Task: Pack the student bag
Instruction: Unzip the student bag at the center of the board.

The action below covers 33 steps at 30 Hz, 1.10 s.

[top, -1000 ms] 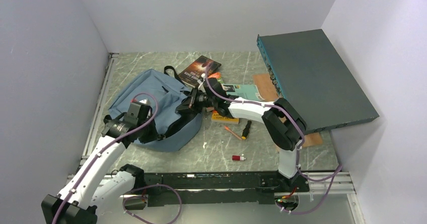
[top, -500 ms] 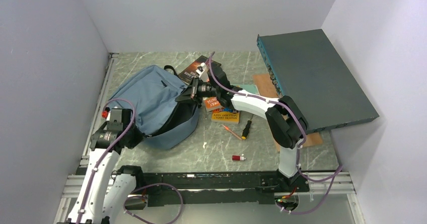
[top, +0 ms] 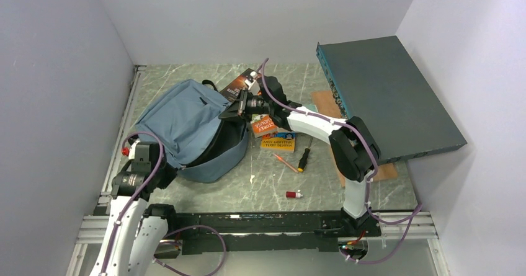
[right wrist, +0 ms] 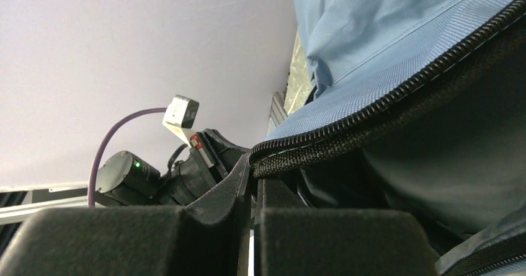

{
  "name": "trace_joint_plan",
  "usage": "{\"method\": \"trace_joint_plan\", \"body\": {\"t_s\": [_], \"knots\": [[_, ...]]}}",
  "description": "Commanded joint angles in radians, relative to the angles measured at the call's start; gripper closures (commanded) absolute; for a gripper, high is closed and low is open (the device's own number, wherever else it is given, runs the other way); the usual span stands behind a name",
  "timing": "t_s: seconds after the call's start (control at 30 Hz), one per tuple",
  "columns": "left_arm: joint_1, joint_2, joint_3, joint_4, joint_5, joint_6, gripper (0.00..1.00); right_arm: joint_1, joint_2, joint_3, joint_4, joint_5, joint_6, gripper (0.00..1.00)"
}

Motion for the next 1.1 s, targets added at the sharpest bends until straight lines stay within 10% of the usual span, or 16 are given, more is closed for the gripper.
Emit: {"method": "trace_joint_plan", "body": {"t_s": [0.0, 0.5, 1.07], "knots": [[0.009, -0.001, 0.024, -0.017, -0.071, 0.016, 1.00, 0.023, -0.037, 0.008, 0.147, -0.010, 0.028, 1.00], [0.118, 0.112, 0.028, 0.062, -0.152, 0.060, 1.00, 0.048, -0.060, -0.014, 0.159, -0.002, -0.009, 1.00], [0.443, 0.262, -0.036, 0.238, 0.101, 0.202, 1.00, 0.061, -0.056, 0.036, 0.097, -0.024, -0.070, 1.00]]}}
